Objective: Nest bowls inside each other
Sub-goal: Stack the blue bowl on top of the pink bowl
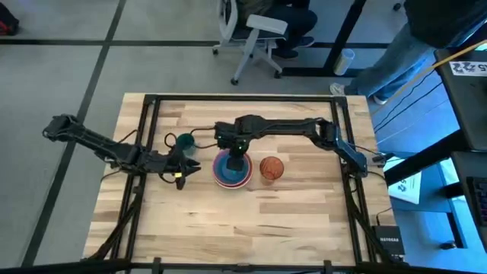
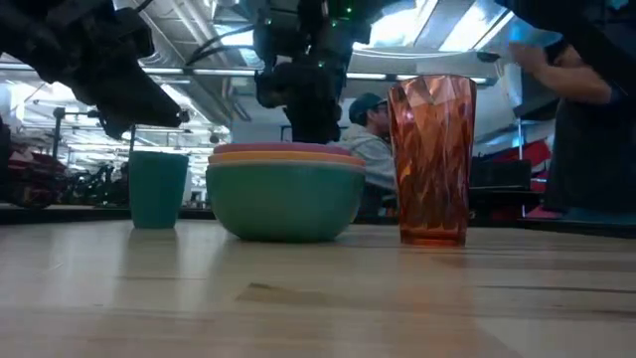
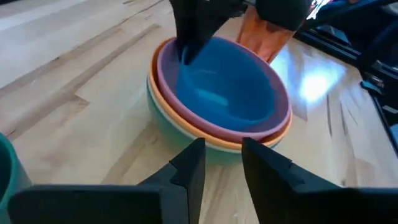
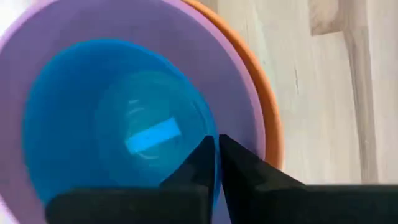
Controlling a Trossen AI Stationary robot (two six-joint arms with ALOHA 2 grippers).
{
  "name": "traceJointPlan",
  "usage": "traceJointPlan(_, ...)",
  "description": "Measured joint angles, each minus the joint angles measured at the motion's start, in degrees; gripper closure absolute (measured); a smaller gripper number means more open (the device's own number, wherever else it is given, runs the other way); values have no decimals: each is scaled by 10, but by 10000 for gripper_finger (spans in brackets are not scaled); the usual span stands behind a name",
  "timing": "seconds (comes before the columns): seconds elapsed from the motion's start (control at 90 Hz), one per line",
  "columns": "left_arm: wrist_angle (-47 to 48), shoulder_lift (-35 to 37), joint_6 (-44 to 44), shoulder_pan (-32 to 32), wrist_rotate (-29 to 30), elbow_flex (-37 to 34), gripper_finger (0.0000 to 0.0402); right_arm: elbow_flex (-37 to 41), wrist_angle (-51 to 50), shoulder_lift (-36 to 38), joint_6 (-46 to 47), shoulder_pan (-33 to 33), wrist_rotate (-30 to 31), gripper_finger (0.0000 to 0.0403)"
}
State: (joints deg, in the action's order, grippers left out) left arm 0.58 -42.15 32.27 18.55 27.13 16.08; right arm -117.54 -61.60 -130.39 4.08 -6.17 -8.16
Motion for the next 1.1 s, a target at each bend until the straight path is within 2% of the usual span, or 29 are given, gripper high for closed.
traceJointPlan(0.267,3,0,-1,0,9,0,314,0,4,0,-7,0,-4,322)
traceJointPlan(0.411,5,0,-1,0,9,0,314,0,7,0,-9,0,-4,302)
traceJointPlan(0.711,5,0,-1,0,9,0,314,0,15,0,-14,0,27,299)
traceJointPlan(1.1,5,0,-1,0,8,0,314,0,15,0,-15,1,27,301)
